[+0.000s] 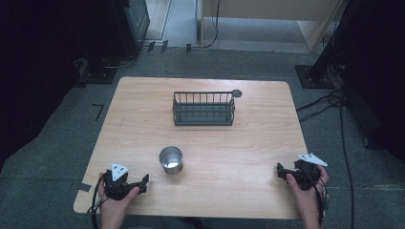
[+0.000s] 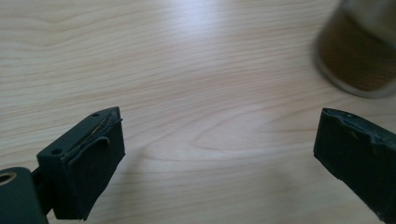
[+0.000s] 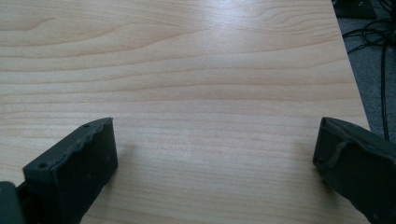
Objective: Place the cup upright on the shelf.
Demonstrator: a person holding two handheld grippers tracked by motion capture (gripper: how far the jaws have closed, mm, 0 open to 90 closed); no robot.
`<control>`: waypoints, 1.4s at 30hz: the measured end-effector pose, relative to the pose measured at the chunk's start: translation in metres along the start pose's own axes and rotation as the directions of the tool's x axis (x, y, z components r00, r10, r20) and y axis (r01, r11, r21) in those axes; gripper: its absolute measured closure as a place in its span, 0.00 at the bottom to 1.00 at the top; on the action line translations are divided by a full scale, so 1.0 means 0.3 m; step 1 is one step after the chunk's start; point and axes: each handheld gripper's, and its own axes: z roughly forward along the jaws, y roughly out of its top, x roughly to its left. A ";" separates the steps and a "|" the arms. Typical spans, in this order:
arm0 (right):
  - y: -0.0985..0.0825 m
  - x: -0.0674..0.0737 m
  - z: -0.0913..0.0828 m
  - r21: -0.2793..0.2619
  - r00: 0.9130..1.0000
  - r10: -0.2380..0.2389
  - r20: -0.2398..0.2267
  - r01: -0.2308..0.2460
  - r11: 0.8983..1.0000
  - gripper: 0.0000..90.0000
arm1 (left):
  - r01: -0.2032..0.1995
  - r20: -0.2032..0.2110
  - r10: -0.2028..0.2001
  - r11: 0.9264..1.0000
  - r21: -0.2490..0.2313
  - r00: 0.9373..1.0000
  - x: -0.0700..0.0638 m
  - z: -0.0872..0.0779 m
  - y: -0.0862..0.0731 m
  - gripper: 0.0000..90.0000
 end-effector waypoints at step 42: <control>0.003 0.000 0.003 0.000 1.000 0.006 0.005 -0.006 1.000 0.00 | -0.161 0.161 0.167 0.986 -0.051 0.973 -0.285 0.132 0.195 0.03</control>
